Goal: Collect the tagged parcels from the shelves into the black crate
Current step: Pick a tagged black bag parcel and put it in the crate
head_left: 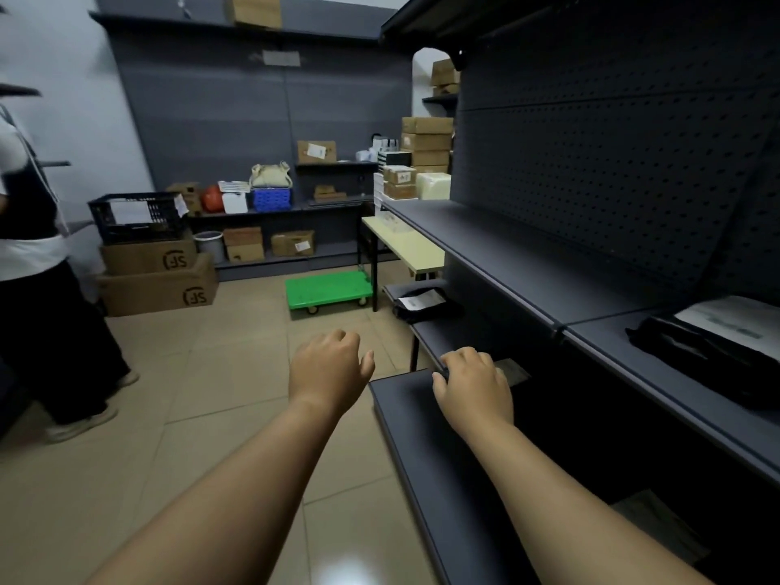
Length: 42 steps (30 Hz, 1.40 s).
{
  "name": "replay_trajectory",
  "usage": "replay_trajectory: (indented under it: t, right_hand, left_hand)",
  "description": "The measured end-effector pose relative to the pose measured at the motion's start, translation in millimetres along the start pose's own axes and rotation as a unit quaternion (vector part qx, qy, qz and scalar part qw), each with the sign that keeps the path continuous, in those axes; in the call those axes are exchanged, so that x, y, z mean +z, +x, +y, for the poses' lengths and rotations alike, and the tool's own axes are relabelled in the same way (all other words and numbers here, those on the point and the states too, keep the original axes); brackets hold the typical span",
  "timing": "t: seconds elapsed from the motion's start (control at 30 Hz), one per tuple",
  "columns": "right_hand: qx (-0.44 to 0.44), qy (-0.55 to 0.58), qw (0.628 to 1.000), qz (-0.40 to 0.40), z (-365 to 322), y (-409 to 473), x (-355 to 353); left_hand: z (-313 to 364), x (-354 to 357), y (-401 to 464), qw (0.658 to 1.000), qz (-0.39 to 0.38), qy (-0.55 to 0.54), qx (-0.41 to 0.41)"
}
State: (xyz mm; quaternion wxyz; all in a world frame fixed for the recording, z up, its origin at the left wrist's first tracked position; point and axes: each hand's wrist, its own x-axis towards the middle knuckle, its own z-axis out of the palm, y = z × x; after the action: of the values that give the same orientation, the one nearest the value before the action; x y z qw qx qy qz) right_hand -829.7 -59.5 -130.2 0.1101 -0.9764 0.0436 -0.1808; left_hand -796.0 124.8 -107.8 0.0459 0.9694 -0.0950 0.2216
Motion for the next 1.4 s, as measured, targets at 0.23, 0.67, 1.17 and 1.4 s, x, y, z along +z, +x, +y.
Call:
replay_trajectory:
  t: [0.23, 0.67, 1.17, 1.4]
  right_hand:
    - [0.011, -0.013, 1.000, -0.017, -39, 60, 44]
    - [0.132, -0.017, 0.991, -0.008, -153, 214, 136]
    - [0.204, -0.027, 0.978, -0.011, -151, 334, 219]
    - [0.251, -0.034, 0.967, -0.006, -112, 422, 254]
  left_hand:
    - [-52, 40, 55, 1.000, -0.010, 0.015, 0.022]
    - [-206, 113, 214, 0.993, -0.040, 0.004, 0.110]
    - [-241, 213, 347, 0.984, -0.060, 0.008, 0.165]
    - [-214, 267, 449, 0.977, -0.055, -0.010, 0.205]
